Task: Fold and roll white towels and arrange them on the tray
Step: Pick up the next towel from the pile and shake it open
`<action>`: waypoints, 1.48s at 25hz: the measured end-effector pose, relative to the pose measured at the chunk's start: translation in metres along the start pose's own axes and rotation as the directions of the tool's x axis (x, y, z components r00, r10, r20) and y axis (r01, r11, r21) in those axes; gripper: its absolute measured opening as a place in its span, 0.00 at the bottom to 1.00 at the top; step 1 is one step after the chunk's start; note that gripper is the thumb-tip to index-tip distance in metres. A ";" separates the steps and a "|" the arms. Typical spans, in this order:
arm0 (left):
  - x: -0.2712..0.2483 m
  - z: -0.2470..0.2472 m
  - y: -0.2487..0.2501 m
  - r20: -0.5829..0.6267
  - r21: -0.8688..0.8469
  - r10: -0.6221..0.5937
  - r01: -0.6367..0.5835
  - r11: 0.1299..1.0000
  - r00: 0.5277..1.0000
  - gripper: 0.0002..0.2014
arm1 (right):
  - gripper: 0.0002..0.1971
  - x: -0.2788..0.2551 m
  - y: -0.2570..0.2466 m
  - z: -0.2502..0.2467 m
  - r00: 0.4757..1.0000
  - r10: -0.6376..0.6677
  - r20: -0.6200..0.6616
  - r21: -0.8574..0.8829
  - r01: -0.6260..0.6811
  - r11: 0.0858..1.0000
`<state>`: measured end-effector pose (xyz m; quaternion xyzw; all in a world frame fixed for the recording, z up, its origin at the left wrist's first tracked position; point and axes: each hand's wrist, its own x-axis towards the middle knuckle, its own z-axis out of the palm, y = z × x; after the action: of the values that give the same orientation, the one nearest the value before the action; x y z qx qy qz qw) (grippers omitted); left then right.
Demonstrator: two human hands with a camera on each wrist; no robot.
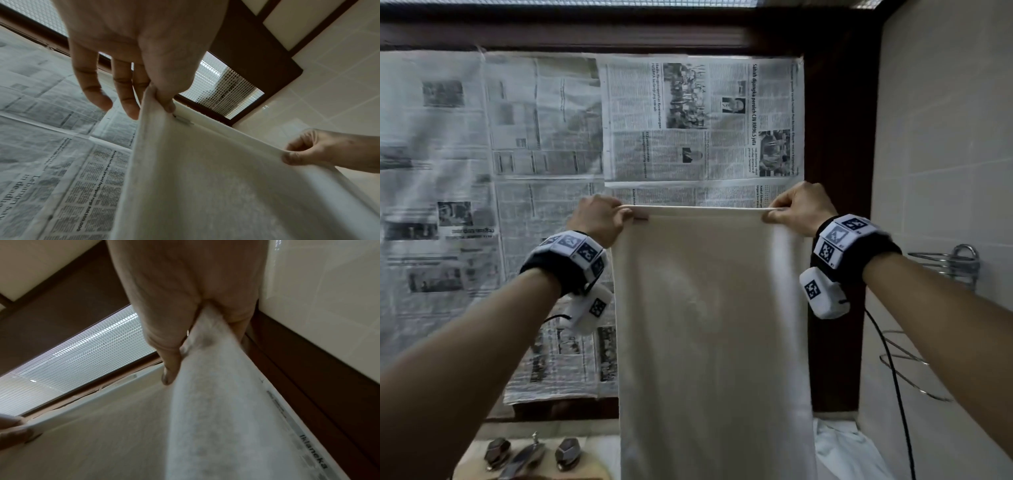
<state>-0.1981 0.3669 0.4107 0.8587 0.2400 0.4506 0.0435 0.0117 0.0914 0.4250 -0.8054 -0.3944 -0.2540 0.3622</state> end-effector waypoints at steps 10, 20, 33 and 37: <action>-0.032 -0.040 0.014 0.100 -0.774 -0.247 0.231 0.590 0.964 0.14 | 0.13 -0.035 -0.013 -0.028 0.985 0.096 -0.144 0.395 -0.032 0.918; -0.027 -0.069 0.028 0.150 -0.904 -0.156 0.199 0.377 0.976 0.12 | 0.05 -0.041 -0.042 -0.041 0.985 0.169 -0.025 0.685 -0.106 0.721; -0.156 0.231 -0.071 0.495 -0.613 -0.468 0.676 0.408 0.732 0.11 | 0.06 -0.123 0.137 0.216 0.859 0.389 0.333 0.251 -0.478 0.841; -0.223 0.335 -0.096 0.559 -0.474 -0.569 0.795 0.377 0.603 0.11 | 0.04 -0.178 0.197 0.309 0.725 0.518 0.454 0.199 -0.649 0.734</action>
<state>-0.0749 0.3982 0.0170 0.6529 0.3816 0.3062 0.5782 0.1117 0.1691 0.0378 -0.8451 -0.2144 0.1045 0.4784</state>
